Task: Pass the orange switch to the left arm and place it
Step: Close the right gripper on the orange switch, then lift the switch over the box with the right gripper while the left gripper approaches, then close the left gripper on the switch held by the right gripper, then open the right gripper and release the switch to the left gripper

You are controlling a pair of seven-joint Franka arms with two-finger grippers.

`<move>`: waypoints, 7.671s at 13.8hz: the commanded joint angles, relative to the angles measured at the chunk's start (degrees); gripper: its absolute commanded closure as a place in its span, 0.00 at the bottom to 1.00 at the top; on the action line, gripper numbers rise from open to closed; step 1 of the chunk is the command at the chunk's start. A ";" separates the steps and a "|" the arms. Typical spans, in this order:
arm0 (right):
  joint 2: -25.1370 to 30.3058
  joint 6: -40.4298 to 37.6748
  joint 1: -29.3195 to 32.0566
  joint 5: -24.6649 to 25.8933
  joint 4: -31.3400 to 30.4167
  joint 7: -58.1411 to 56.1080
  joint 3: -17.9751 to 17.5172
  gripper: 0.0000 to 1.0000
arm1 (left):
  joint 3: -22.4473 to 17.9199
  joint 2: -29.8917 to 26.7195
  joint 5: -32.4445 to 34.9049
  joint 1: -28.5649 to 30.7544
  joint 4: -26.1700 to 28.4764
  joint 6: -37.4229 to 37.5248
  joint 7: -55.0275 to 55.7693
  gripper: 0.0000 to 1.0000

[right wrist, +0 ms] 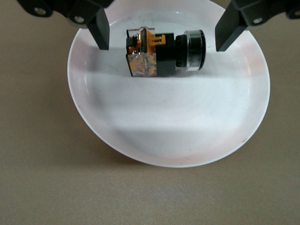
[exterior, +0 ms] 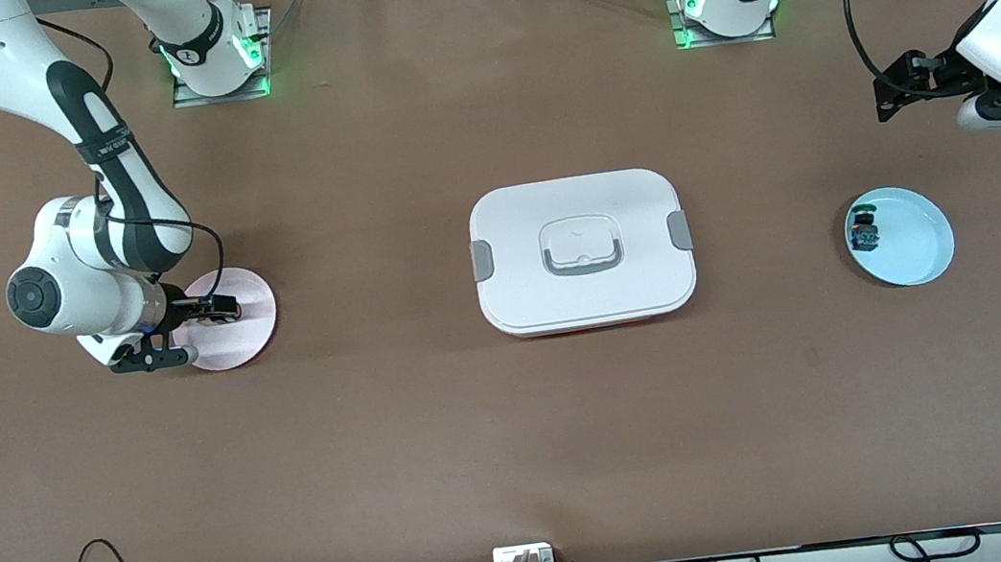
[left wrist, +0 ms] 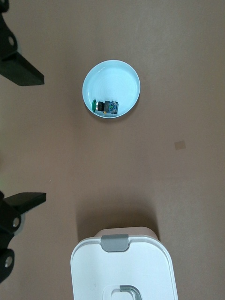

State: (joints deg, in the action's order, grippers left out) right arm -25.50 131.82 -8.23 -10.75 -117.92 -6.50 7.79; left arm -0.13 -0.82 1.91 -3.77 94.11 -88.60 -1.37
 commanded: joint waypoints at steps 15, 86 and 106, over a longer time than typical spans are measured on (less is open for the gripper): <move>-2.10 2.91 0.76 -3.75 -0.65 -2.99 -1.02 0.00 | 0.04 -0.06 0.99 0.08 -0.77 1.07 0.49 0.00; 6.69 -8.87 -21.21 -89.88 21.94 -94.13 -17.11 0.99 | 21.83 9.69 -91.38 8.34 17.33 -5.96 -12.42 0.28; 6.95 -6.40 -21.48 -90.15 21.77 -93.96 -17.11 0.99 | 21.83 11.63 -91.38 8.08 14.61 -8.78 -12.51 0.79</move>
State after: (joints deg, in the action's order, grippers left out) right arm -18.89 125.83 -29.18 -99.75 -96.18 -99.61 -9.37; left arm 21.30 10.30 -87.96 3.89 109.66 -95.84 -12.73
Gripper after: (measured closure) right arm 0.278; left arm 0.634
